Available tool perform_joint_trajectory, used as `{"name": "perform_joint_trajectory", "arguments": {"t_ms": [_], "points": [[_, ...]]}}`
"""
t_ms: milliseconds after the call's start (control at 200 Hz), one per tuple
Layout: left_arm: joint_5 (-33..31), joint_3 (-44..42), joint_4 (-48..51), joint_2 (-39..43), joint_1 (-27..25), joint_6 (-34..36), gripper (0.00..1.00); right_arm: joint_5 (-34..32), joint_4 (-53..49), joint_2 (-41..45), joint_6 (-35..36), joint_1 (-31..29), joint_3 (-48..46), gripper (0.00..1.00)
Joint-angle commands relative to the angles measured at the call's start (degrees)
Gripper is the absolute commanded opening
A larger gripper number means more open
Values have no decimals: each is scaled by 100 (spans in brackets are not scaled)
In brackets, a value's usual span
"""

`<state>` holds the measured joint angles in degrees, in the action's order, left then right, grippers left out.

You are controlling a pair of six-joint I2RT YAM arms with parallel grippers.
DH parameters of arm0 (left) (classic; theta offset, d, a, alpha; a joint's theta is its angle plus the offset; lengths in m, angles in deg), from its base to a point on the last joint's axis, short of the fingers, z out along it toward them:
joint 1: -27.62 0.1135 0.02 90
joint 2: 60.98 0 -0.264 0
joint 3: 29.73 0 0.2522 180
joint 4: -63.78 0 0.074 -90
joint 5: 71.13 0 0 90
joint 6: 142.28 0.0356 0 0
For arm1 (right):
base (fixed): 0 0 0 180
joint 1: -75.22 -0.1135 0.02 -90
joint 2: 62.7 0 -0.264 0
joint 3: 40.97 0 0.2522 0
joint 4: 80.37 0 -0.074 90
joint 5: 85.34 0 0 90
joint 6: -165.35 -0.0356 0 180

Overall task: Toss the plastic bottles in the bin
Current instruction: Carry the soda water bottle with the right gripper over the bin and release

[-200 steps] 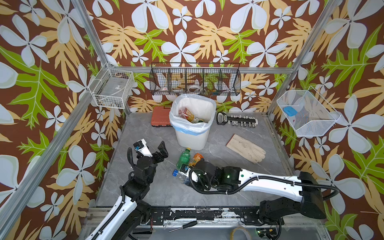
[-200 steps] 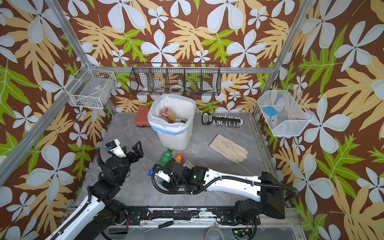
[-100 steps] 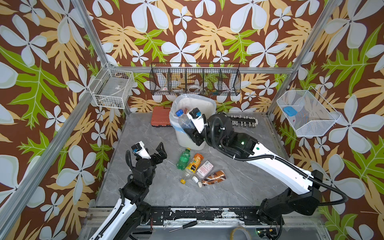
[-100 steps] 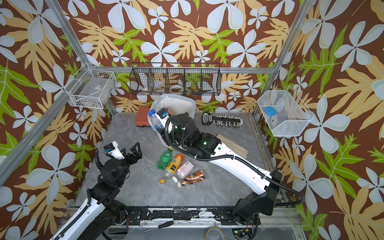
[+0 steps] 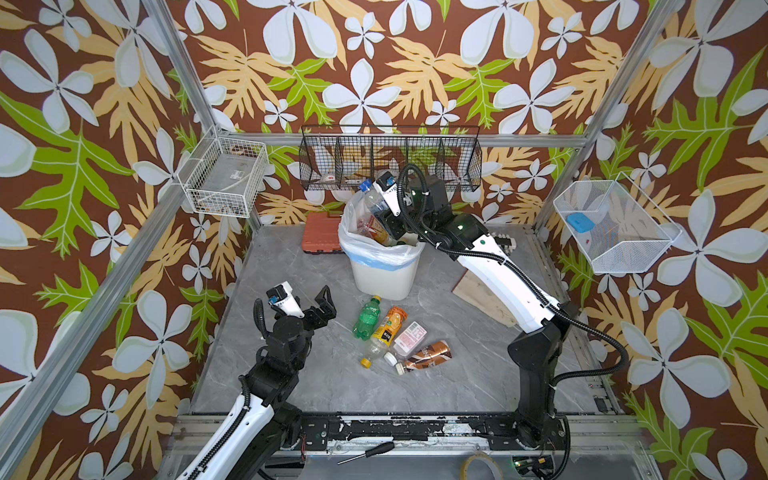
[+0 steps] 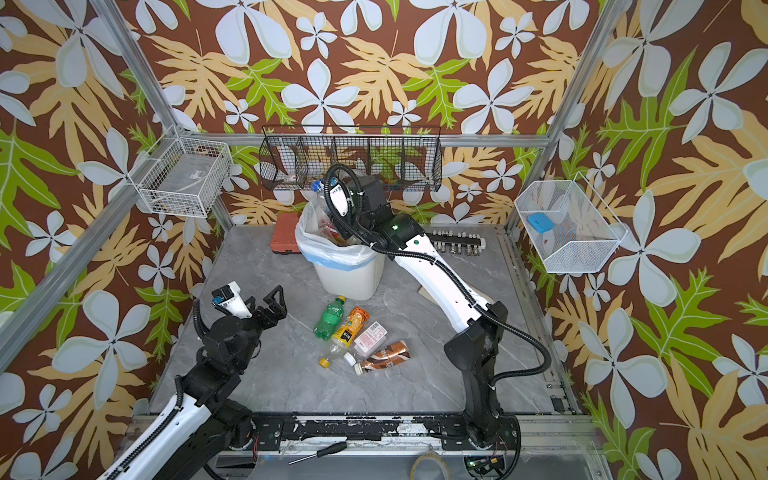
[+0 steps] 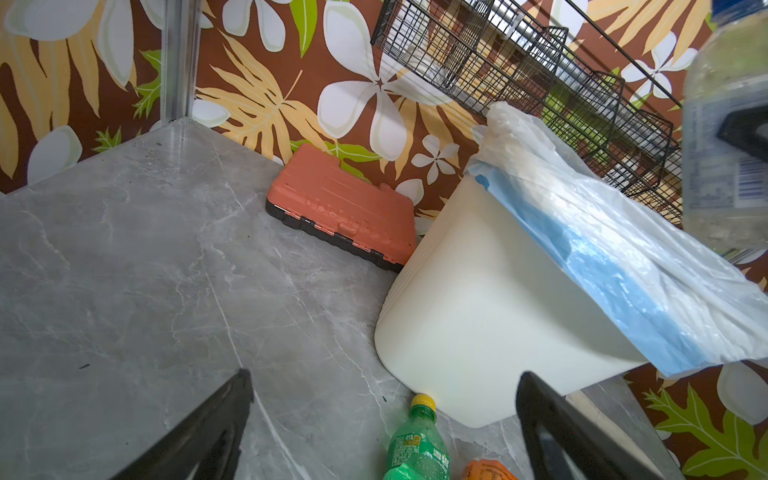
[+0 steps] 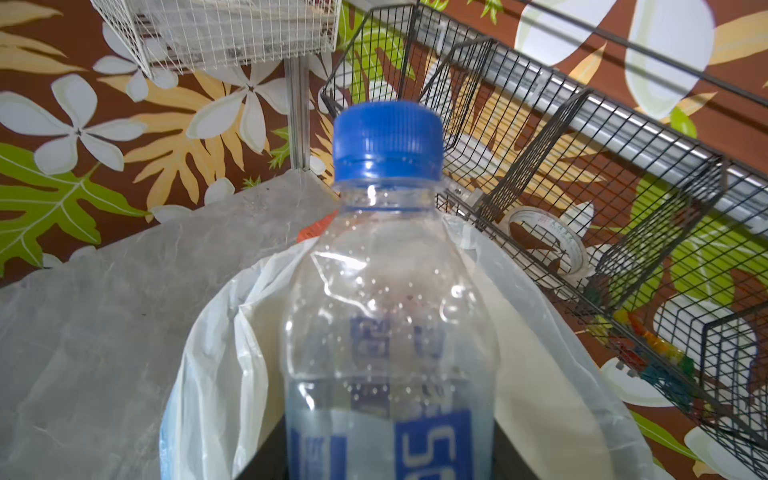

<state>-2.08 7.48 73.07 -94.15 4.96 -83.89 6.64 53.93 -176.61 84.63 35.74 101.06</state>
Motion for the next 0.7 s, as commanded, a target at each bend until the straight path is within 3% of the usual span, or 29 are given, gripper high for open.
{"name": "perform_joint_trajectory", "arguments": {"t_ms": [0, 130, 265, 430, 525, 696], "points": [[55, 55, -76, -31, 16, -10, 100, 127, -339, -92, 197, -10, 15, 47], [106, 82, -80, -97, 20, 2, 100, 119, -372, -132, 215, -12, -65, 50], [178, 108, -104, -157, 24, 2, 100, -61, -358, -37, 166, -11, -69, 79], [306, 117, -161, -246, 17, -8, 100, -442, 105, 647, -188, -9, -374, 94], [467, 126, -219, -349, 15, 6, 100, -681, 999, 1645, -584, -10, -1625, 96], [904, 202, -248, -679, 18, 50, 100, -1265, 3297, 4222, -1760, -9, -5492, 100]]}}
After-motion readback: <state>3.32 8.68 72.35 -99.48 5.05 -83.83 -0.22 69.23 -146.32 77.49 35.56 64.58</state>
